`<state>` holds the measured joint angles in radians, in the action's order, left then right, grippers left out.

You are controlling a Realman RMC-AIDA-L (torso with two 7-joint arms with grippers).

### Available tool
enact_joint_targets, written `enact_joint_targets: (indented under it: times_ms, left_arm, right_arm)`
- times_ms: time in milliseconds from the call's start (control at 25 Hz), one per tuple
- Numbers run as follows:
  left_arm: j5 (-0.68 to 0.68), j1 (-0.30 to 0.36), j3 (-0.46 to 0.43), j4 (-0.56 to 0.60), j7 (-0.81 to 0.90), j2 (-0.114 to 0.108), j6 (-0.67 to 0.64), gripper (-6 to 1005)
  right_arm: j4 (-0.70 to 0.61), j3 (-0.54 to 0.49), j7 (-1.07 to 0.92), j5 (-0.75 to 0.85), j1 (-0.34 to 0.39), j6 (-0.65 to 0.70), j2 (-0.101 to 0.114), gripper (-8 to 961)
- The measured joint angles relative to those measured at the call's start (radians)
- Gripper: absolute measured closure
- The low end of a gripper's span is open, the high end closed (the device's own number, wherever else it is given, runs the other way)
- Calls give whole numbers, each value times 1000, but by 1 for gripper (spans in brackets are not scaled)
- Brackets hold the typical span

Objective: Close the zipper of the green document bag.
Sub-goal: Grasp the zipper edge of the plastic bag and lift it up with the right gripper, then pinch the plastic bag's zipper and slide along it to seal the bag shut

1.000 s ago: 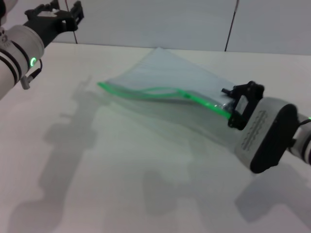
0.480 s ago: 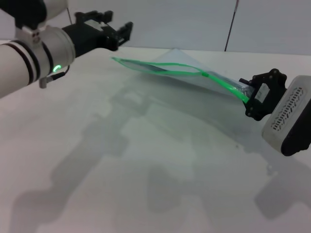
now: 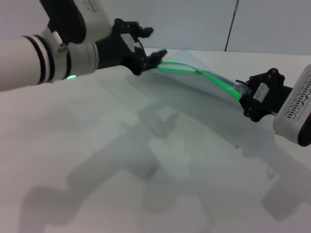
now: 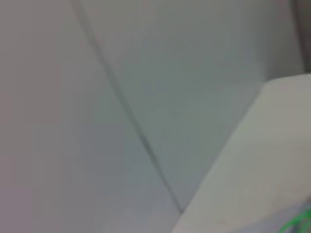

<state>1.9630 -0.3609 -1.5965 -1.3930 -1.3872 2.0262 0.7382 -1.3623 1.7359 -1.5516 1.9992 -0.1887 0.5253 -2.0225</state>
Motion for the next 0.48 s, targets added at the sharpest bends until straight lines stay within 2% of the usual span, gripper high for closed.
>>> enact_joint_targets:
  times_ms: [200,480]
  left_arm:
    - [67,-5,18,-47,-44,2,80,445]
    - [160,-12,85,-65,-46,3,95,445]
  right_arm:
    - [0,-10,-21,3,-3,22,1,903]
    - [-7,-12,-26,1,-5,28,-1,904]
